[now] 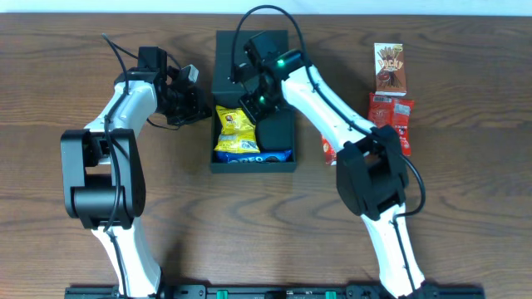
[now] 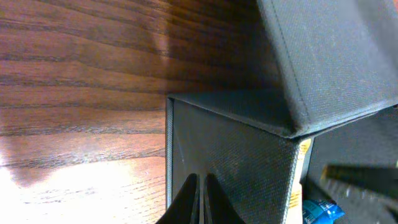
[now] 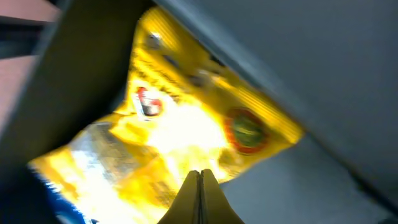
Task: Pack container
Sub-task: 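Push the yellow bag further down with the right gripper, then lift out, then move the right gripper to the red snack bag and grasp it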
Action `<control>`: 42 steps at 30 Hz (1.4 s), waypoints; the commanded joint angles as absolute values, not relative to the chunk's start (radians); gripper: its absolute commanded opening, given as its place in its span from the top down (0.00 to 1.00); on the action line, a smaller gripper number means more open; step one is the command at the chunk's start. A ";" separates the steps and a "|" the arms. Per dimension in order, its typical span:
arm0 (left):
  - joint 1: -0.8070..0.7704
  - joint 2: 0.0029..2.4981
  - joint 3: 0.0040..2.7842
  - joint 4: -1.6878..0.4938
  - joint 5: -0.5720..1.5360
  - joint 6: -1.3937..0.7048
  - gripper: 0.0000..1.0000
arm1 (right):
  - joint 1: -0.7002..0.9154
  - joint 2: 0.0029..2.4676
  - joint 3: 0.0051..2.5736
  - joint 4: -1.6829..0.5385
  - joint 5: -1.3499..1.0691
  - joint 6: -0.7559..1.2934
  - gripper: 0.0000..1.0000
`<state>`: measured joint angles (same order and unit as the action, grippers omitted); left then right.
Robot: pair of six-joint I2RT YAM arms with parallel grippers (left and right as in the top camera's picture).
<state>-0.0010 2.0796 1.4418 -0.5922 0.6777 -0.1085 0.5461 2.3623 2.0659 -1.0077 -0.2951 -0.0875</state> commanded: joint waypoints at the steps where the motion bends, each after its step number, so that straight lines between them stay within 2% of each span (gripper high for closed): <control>1: -0.007 2.061 1.442 -0.586 0.699 -0.113 0.94 | 0.554 2.353 1.998 -0.981 -0.277 -0.113 0.99; 8: -0.007 2.061 1.442 -0.586 0.699 -0.113 0.94 | 0.576 2.358 1.861 -0.828 -0.344 -0.075 0.99; 22: -0.007 2.061 1.442 -0.586 0.699 -0.113 0.94 | 0.604 2.358 1.855 -0.771 -0.425 -0.043 0.99; 28: -0.007 2.061 1.442 -0.586 0.699 -0.113 0.94 | 0.570 2.315 2.010 -0.936 -0.406 -0.092 0.99; 33: -0.006 2.061 1.442 -0.586 0.698 -0.113 0.94 | 0.523 2.201 2.203 -1.105 -0.203 -0.140 0.99; 37: -0.006 2.061 1.442 -0.585 0.698 -0.113 0.94 | 0.414 2.120 2.214 -1.149 -0.009 -0.139 0.98; 42: -0.006 2.061 1.442 -0.582 0.699 -0.113 0.94 | 0.196 2.148 2.156 -1.266 0.004 -0.106 0.93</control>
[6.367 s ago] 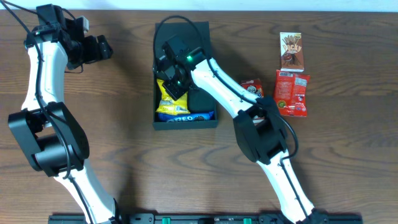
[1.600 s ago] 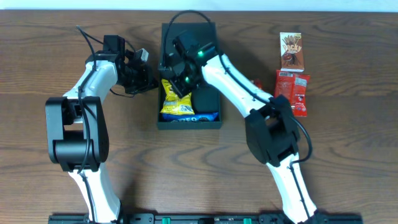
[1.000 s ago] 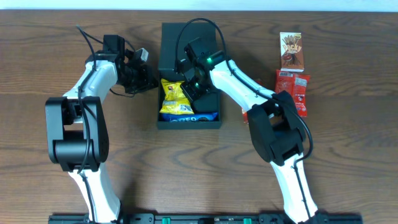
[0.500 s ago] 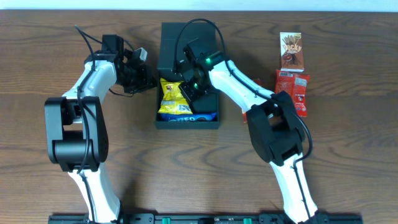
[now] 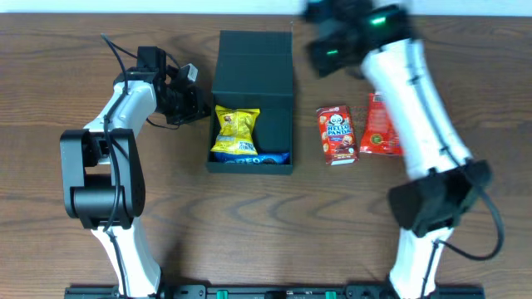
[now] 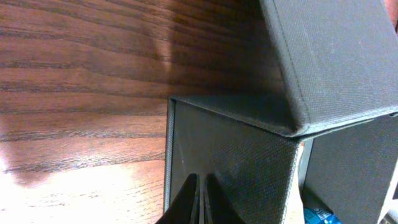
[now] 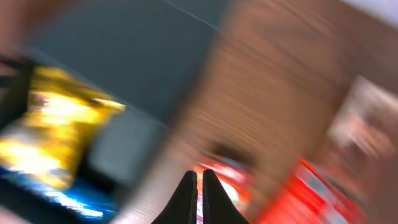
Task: Pack container
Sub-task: 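Move the right gripper to the red snack bag and grasp it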
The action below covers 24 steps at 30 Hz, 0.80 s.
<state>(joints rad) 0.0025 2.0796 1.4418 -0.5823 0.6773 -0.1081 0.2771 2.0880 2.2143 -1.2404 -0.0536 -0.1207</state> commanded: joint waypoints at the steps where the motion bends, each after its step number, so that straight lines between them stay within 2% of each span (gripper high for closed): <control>1: -0.006 2.061 1.442 -0.582 0.699 -0.113 0.94 | 0.155 2.152 2.128 -1.271 0.004 -0.094 0.90; 4: -0.006 2.061 1.442 -0.582 0.699 -0.113 0.94 | 0.059 2.158 2.036 -1.272 -0.009 -0.059 0.85; 6: -0.006 2.061 1.442 -0.580 0.699 -0.113 0.94 | 0.016 2.159 1.979 -1.268 -0.015 -0.060 0.69; 10: -0.006 2.061 1.442 -0.572 0.699 -0.113 0.87 | -0.036 2.159 1.874 -1.235 -0.014 -0.044 0.46; 12: -0.006 2.061 1.442 -0.571 0.699 -0.113 0.87 | -0.054 2.159 1.834 -1.212 -0.003 -0.035 0.40; 18: -0.006 2.061 1.442 -0.571 0.699 -0.113 0.87 | -0.100 2.160 1.759 -1.158 0.064 -0.007 0.39; 24: -0.006 2.061 1.442 -0.571 0.699 -0.113 0.87 | -0.142 2.160 1.677 -1.096 0.031 0.018 0.41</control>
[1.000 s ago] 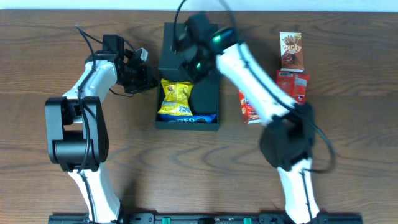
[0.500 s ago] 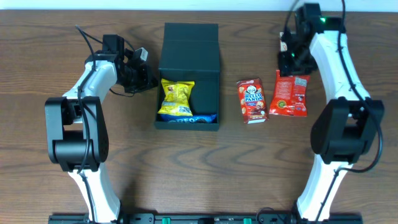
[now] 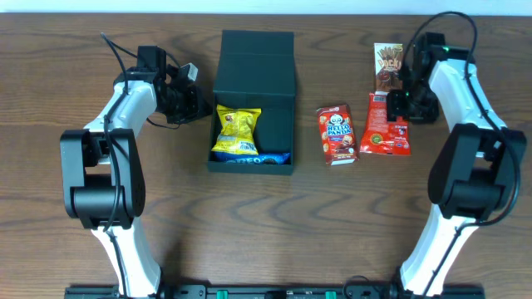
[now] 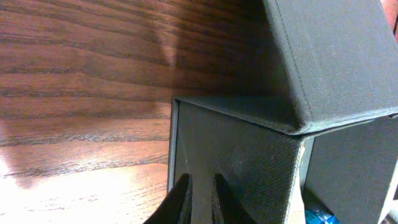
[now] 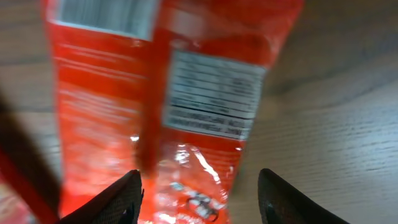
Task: Pack container
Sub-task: 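Move the right gripper to the red snack bag and grasp it, then carry the red bag into the box beside the yellow bag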
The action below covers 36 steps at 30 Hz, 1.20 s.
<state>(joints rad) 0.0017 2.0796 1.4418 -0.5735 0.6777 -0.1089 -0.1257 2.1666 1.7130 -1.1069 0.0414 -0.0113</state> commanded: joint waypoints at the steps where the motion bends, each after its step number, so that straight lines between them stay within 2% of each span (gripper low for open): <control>1: -0.006 2.061 1.442 -0.571 0.699 -0.113 0.87 | -0.144 2.160 1.661 -1.084 0.010 0.018 0.43; 4: -0.006 2.061 1.442 -0.571 0.699 -0.113 0.87 | -0.142 2.160 1.622 -1.041 -0.051 0.018 0.51; 8: -0.005 2.061 1.442 -0.571 0.699 -0.121 0.88 | -0.143 2.160 1.607 -1.024 -0.076 0.022 0.95; 9: -0.005 2.061 1.442 -0.571 0.699 -0.121 0.89 | -0.143 2.160 1.607 -1.024 -0.076 0.022 0.99; 15: 0.021 2.061 1.442 -0.571 0.698 -0.139 0.93 | -0.142 2.147 1.645 -1.068 -0.110 0.030 0.99; 21: 0.083 2.061 1.443 -0.570 0.701 -0.167 0.89 | -0.121 2.056 1.821 -1.174 -0.121 0.029 0.99; 31: 0.133 2.061 1.443 -0.567 0.707 -0.173 0.87 | 0.119 1.947 1.867 -1.081 -0.512 0.015 0.99; 36: 0.133 2.061 1.443 -0.562 0.706 -0.172 0.86 | 0.224 1.960 1.863 -1.045 -0.540 0.003 0.99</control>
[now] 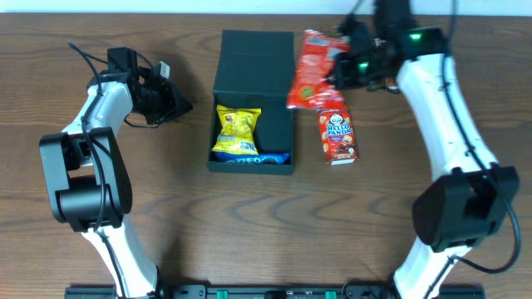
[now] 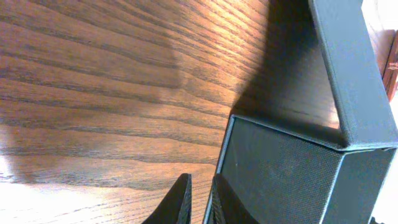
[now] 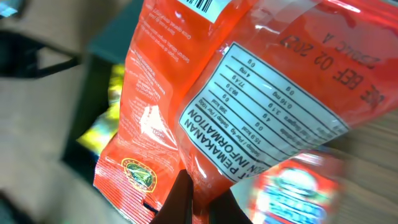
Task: Pack container
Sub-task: 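Carry the red bag into the box beside the yellow bag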
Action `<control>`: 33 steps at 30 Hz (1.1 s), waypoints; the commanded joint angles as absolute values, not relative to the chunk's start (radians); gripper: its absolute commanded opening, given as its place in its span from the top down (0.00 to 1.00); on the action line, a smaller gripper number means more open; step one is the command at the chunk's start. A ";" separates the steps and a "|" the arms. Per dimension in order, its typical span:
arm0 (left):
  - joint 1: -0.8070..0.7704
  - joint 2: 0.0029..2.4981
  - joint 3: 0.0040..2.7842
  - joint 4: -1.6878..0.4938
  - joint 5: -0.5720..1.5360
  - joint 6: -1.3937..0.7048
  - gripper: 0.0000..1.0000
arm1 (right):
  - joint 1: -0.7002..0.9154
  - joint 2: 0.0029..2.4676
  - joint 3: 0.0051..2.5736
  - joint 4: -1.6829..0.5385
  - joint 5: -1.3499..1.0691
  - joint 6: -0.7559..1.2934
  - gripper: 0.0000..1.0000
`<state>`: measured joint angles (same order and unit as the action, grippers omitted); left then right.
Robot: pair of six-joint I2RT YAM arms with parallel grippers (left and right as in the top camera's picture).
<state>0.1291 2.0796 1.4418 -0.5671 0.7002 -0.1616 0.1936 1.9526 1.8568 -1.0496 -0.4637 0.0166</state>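
Note:
The black container [image 1: 253, 58] stands mid-table with its lid folded back; its corner fills the left wrist view [image 2: 280, 168]. Inside lie a yellow chip bag [image 1: 235, 124] and a blue Oreo pack [image 1: 249, 158]. My right gripper [image 1: 337, 68] is shut on a red snack packet [image 1: 309, 75], held in the air over the container's right edge. In the right wrist view the packet [image 3: 236, 93] hangs from my gripper [image 3: 202, 186], with the yellow bag [image 3: 112, 93] below. My left gripper [image 1: 181, 106] sits left of the container, apart from it, jaws a narrow gap apart on nothing [image 2: 202, 180].
A red Hello Panda box [image 1: 338, 135] lies on the table just right of the container, blurred in the right wrist view [image 3: 298, 186]. My right arm [image 1: 432, 91] reaches in from the right across the far right of the table.
My right gripper was open over the red packet lying at the right; now it is shut on it, raised by the container's right edge. My left gripper has moved left, away from the container wall.
First my right gripper was shut down inside the container beside the yellow bag, my left shut at the container's left wall. Then the right arm was over the far right. Then it stood open over the red packet, which it now holds by the container.

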 commanded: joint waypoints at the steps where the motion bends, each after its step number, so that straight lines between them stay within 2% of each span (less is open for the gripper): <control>1: 0.133 2.061 1.443 -0.559 0.706 -0.172 0.86 | 0.244 1.970 1.863 -1.051 -0.545 0.003 0.99; 10: 0.133 2.061 1.443 -0.541 0.706 -0.168 0.85 | 0.401 2.119 1.860 -1.105 -0.552 0.003 0.99; 18: 0.138 2.061 1.443 -0.542 0.707 -0.161 0.85 | 0.424 2.153 1.856 -1.130 -0.415 0.086 0.99; 23: 0.139 2.061 1.443 -0.541 0.706 -0.161 0.84 | 0.426 2.154 1.853 -1.148 -0.409 0.097 0.99; 24: 0.139 2.061 1.443 -0.541 0.706 -0.161 0.84 | 0.426 2.155 1.853 -1.149 -0.402 0.097 0.96; 26: 0.139 2.061 1.443 -0.540 0.706 -0.161 0.84 | 0.426 2.155 1.853 -1.156 -0.381 0.097 0.65; 27: 0.139 2.061 1.443 -0.541 0.706 -0.161 0.84 | 0.426 2.155 1.853 -1.157 -0.369 0.097 0.57; 30: 0.139 2.061 1.443 -0.541 0.707 -0.161 0.84 | 0.425 2.154 1.855 -1.159 -0.339 0.101 0.44; 33: 0.139 2.061 1.443 -0.541 0.707 -0.161 0.84 | 0.419 2.152 1.883 -1.168 -0.336 0.102 0.43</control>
